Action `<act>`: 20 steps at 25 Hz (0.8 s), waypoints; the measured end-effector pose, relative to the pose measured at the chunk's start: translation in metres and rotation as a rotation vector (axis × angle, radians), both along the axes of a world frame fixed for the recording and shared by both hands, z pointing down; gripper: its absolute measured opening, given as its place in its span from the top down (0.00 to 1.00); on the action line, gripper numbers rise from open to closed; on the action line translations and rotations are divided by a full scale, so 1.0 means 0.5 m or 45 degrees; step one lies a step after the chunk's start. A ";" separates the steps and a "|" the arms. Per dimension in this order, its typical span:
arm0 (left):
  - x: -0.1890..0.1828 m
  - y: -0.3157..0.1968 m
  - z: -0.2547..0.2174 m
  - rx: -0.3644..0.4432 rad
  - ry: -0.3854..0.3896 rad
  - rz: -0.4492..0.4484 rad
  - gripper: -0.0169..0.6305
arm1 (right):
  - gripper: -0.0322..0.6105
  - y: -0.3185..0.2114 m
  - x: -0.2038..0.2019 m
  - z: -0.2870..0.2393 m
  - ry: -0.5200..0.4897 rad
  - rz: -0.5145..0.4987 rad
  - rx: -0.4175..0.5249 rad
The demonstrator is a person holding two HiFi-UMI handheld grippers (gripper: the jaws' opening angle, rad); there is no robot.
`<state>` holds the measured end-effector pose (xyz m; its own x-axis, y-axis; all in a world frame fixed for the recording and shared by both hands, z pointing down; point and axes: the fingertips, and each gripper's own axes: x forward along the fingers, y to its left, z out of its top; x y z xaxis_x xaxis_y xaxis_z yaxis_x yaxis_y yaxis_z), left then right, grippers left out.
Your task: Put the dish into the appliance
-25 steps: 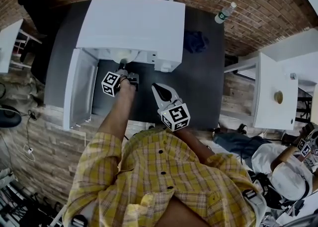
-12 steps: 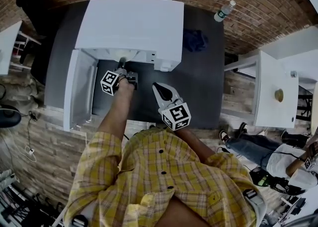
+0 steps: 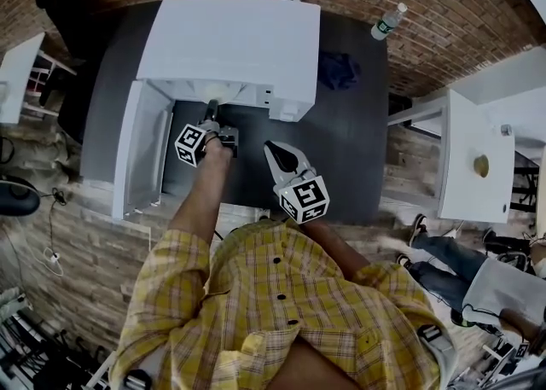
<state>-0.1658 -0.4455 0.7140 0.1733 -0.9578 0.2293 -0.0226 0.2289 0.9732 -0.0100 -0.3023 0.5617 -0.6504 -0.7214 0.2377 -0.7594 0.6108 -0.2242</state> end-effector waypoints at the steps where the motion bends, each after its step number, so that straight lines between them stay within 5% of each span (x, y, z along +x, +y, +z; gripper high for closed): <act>1: -0.003 0.004 -0.003 0.007 0.005 -0.001 0.81 | 0.95 0.002 -0.003 -0.002 -0.001 -0.001 0.004; 20: 0.032 0.178 -0.110 0.166 0.040 0.151 0.89 | 0.95 0.100 -0.027 -0.048 -0.021 0.022 0.056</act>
<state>-0.1498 -0.3565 0.6593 0.2920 -0.9515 0.0968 -0.0108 0.0980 0.9951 -0.0237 -0.2522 0.5375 -0.6415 -0.7421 0.1944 -0.7662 0.6073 -0.2099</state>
